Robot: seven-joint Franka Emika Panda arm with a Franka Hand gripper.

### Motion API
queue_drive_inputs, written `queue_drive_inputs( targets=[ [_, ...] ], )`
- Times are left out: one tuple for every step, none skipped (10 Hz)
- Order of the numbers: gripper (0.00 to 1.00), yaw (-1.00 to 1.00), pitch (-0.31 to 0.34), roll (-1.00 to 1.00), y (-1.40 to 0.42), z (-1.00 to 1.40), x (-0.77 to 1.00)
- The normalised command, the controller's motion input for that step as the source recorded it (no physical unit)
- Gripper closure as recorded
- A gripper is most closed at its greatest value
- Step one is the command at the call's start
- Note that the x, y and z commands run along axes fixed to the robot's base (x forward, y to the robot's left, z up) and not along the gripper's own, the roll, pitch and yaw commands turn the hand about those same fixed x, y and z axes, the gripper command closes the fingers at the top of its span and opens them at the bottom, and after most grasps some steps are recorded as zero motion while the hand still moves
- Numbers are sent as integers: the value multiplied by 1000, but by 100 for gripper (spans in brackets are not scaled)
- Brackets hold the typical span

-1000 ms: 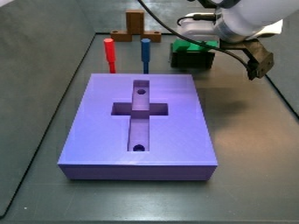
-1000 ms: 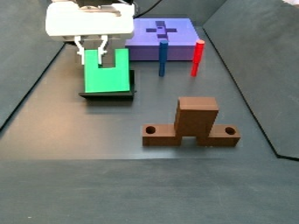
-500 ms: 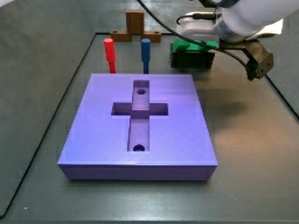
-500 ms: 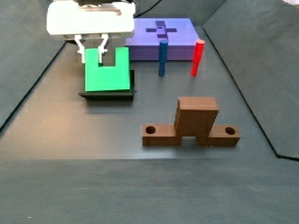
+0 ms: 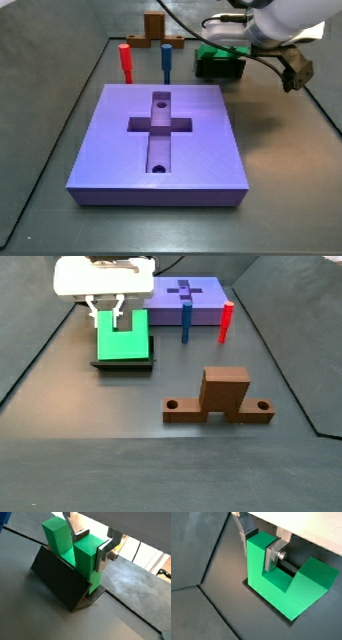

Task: Pick up the green object. Move up. Place the green object on the fixture. Regrasp the green object. Move to above the board. Insert the green object.
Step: Regrasp the green object, then move to above the board.

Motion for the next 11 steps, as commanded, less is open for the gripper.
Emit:
queue_drive_inputs(
  targets=[
    [100,0,0,0,0,0,0],
    [100,0,0,0,0,0,0],
    [100,0,0,0,0,1400,0],
    [100,18,47,-62,4,1400,-15],
    [100,2,20,-135,13,1400,-39],
    [100,23,2,-102,27,1400,-47],
    [100,12,12,-71,11,1400,-44],
    [100,7,14,-27,5,1400,-40],
    [100,6,18,-19,15,1400,-38],
    [100,4,32,-21,-2,778,-9],
    [100,3,49,0,-7,341,24]
  ],
)
